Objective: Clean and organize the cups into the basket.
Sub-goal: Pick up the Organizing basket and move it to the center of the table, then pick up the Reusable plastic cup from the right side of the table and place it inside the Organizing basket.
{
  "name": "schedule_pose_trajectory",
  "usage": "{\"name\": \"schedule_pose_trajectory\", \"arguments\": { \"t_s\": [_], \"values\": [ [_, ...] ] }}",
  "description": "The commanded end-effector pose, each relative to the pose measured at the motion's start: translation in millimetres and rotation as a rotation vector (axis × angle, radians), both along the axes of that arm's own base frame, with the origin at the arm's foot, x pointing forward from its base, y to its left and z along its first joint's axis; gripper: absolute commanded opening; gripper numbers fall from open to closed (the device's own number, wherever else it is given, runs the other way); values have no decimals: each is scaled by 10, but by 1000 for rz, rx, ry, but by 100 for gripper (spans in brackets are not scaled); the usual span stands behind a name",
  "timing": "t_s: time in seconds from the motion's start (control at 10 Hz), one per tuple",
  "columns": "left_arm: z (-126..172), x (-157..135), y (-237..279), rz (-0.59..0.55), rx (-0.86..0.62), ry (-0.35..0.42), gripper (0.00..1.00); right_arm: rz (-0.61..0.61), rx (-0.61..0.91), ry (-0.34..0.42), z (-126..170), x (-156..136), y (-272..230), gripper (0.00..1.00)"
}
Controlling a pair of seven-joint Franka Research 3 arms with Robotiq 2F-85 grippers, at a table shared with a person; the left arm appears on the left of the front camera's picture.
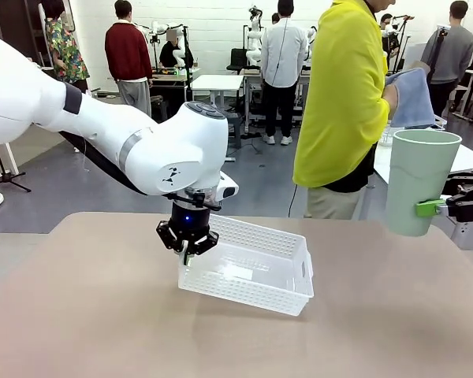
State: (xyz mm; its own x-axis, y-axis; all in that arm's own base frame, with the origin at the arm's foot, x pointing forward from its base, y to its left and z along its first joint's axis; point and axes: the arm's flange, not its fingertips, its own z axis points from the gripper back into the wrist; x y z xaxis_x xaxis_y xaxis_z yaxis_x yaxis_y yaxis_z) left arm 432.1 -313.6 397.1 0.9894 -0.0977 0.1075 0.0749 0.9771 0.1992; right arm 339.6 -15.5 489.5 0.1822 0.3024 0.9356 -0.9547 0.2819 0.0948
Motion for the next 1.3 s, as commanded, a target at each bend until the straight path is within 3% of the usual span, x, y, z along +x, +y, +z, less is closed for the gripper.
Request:
{"name": "schedule_pose_trajectory", "arguments": {
  "t_s": [0.0, 0.4, 0.8, 0.9, 1.0, 1.2],
  "values": [
    [-96, 24, -12, 77, -59, -7, 0, 1, 16, -22, -2, 29, 22, 23],
    [-214, 55, 22, 180, -102, -6, 0, 1, 16, -22, -2, 29, 22, 23],
    [-169, 93, 60, 147, -92, 19, 0, 1, 16, -22, -2, 29, 22, 23],
    [-169, 93, 60, 147, -92, 19, 0, 0, 0, 0, 0, 0, 0, 80],
    [-169, 93, 60, 147, -92, 19, 0, 68, -270, -6, -51, 13, 276, 80],
    [-169, 93, 60, 147, -92, 19, 0, 159, -626, 30, 43, 132, 815, 80]
  ]
}}
